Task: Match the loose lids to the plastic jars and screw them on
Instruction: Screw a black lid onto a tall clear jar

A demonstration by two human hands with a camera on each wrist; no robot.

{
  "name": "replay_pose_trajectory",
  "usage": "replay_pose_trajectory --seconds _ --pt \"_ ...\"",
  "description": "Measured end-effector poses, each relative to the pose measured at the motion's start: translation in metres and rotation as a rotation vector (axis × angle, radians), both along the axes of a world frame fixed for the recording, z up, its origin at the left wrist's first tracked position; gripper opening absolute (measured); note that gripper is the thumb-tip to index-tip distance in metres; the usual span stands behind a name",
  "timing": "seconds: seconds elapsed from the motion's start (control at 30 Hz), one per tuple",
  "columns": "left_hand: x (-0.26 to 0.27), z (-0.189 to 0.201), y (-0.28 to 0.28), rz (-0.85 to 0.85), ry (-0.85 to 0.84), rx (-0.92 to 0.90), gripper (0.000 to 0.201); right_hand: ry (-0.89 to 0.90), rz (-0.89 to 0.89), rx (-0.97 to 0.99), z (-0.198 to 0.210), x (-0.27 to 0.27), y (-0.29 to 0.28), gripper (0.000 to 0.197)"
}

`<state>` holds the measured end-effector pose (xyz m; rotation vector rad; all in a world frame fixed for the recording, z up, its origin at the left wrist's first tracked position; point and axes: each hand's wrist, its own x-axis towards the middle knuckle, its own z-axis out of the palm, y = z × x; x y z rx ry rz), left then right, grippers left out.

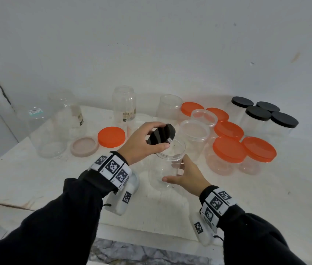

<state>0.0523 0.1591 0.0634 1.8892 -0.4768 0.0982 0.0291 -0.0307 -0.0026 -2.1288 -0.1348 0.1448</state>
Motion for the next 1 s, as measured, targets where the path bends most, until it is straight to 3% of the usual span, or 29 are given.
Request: replay_pose_trajectory --seconds 0.17,0.4,0.5,0.8,0.9,1.0 --pt "0.001 0.009 -0.006 -0.047 -0.017 0.105 0.06 -0.003 0.014 -0.016 0.0 0.0 -0.001 0.073" --pt "0.004 0.016 -0.016 -0.158 -0.116 0.456 0.073 -0.024 0.035 -0.027 -0.004 0.003 -0.003 0.079" --pt "0.004 0.02 -0.02 -0.169 -0.123 0.525 0.073 -0.025 0.037 -0.034 -0.005 0.005 -0.003 0.08" --pt "0.003 0.026 -0.022 -0.174 -0.121 0.633 0.062 -0.002 0.071 -0.111 -0.003 0.008 -0.004 0.086" --pt "0.002 0.022 -0.021 -0.178 -0.096 0.572 0.068 0.065 0.154 -0.165 0.01 0.009 -0.006 0.099" --pt "-0.003 0.012 -0.017 -0.131 -0.058 0.426 0.077 0.131 0.222 -0.069 0.033 0.007 -0.014 0.109"
